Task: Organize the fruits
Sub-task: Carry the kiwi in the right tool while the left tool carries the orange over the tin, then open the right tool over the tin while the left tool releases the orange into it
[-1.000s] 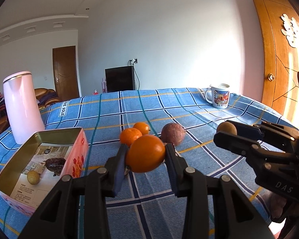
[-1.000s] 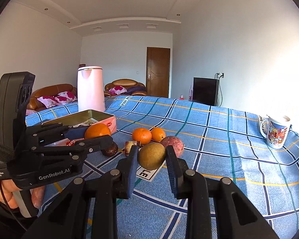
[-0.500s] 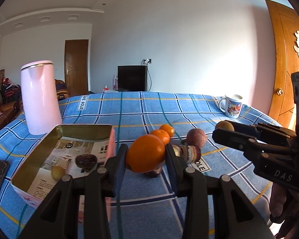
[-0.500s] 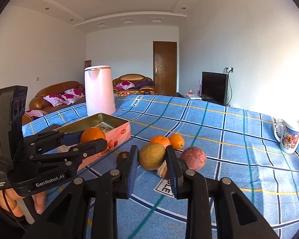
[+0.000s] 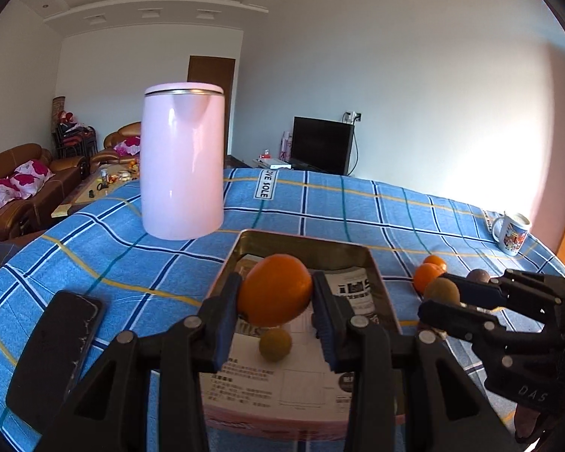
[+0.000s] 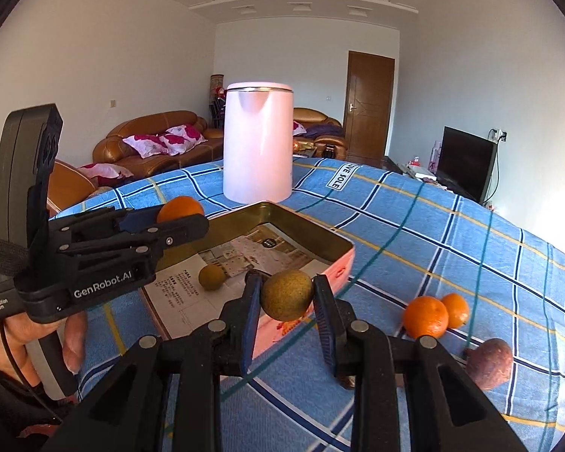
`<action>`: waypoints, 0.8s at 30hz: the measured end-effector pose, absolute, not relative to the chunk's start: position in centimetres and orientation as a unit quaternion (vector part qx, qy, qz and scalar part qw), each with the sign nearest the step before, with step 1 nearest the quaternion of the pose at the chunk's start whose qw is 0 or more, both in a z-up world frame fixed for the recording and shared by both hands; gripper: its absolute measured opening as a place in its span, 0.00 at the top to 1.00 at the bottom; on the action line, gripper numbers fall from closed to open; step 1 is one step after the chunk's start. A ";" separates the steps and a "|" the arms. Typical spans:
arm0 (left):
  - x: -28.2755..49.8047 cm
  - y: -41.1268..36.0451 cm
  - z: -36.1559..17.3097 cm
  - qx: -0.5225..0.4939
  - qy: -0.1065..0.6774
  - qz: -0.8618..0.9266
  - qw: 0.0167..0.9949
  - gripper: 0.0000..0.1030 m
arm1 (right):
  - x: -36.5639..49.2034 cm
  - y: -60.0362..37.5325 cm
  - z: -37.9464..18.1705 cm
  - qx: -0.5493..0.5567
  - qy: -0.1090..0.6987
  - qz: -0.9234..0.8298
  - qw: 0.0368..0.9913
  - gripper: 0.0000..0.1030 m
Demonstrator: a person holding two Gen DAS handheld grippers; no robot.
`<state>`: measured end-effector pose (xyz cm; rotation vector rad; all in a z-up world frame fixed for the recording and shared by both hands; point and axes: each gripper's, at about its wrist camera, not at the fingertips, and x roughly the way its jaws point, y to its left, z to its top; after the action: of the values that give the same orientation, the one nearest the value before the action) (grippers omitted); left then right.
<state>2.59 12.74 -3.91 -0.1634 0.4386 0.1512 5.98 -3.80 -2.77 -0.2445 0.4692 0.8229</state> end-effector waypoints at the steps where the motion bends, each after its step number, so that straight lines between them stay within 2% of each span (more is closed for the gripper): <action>1: 2.7 13.1 -4.1 -0.083 0.221 0.075 0.969 0.62 | 6.1 -3.2 -3.0 -0.120 0.229 0.399 0.880 0.71; 20: 4.9 14.6 -5.7 -0.079 0.285 0.075 0.952 0.61 | 6.7 3.4 -5.6 -0.192 0.296 0.403 0.844 0.71; 24: 5.0 14.5 -5.2 -0.079 0.280 0.072 0.954 0.53 | 6.5 3.1 -5.5 -0.187 0.295 0.408 0.843 0.63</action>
<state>5.02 14.47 -5.24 -0.1608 0.5680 0.1463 6.49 3.09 -5.49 -0.3942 0.6233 0.8621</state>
